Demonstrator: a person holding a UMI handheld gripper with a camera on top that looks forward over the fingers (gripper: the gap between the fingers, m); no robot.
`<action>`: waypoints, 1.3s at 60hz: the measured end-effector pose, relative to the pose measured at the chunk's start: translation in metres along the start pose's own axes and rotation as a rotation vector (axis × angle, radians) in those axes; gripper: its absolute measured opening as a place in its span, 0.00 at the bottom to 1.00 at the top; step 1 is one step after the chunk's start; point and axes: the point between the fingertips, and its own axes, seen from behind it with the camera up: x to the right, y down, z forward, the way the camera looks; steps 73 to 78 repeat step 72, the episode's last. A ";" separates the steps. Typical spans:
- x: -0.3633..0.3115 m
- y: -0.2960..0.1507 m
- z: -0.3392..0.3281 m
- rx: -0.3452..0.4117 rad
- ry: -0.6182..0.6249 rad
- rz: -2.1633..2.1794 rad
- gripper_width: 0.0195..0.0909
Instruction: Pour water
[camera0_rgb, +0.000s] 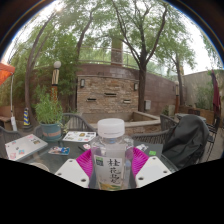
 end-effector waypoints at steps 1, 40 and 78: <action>0.003 0.006 0.001 -0.006 0.004 0.001 0.39; 0.006 0.034 -0.062 -0.199 0.053 0.100 0.90; -0.097 -0.055 -0.356 -0.351 0.158 0.137 0.89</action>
